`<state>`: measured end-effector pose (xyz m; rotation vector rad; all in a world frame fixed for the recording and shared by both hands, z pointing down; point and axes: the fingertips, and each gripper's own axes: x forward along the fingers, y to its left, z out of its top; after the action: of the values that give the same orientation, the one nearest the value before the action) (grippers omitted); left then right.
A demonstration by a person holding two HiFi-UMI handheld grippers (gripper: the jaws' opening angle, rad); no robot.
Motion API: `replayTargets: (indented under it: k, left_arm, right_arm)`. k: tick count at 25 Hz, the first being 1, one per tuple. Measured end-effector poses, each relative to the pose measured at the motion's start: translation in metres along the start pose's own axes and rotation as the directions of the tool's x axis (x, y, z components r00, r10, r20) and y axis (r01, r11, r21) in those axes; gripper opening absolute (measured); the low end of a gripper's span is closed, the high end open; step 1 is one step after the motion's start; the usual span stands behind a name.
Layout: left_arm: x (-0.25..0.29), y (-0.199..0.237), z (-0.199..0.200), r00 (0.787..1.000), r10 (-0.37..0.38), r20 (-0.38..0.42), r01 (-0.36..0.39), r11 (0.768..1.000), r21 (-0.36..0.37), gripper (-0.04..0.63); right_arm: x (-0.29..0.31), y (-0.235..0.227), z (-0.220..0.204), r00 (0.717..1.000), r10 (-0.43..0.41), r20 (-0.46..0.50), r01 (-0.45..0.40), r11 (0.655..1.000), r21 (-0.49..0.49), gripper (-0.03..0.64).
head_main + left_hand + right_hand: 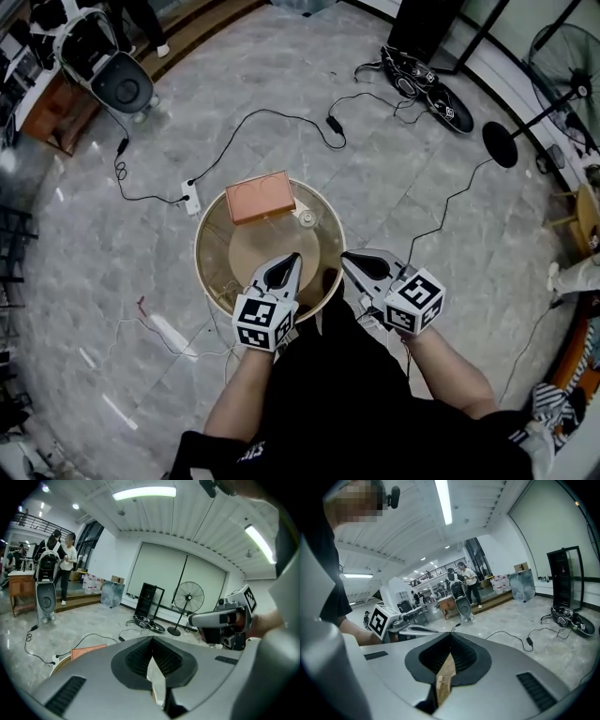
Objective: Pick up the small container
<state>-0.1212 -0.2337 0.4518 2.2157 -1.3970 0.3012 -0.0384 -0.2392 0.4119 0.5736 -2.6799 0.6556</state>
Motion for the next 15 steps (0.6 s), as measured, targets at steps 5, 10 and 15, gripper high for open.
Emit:
replayTargets:
  k: [5,10,15]
  left_arm:
    - [0.059,0.025,-0.041,0.991,0.017,-0.130,-0.017,1.000,-0.002,0.015]
    - [0.105,0.050,-0.064,0.992,0.008,-0.124,-0.013,0.999,-0.043,0.015]
    - [0.145,0.079,-0.092,0.985,0.028,-0.173,-0.055,0.987,-0.154,0.015]
  right_arm:
    - [0.029,-0.047,-0.018,1.000,0.022,-0.018,-0.021,0.999,0.044,0.014]
    - [0.059,-0.086,-0.046,0.999,0.043,-0.022,-0.041,0.994,0.106,0.014]
    - [0.083,-0.129,-0.078,0.998,0.048,-0.052,-0.040,0.989,0.141,0.014]
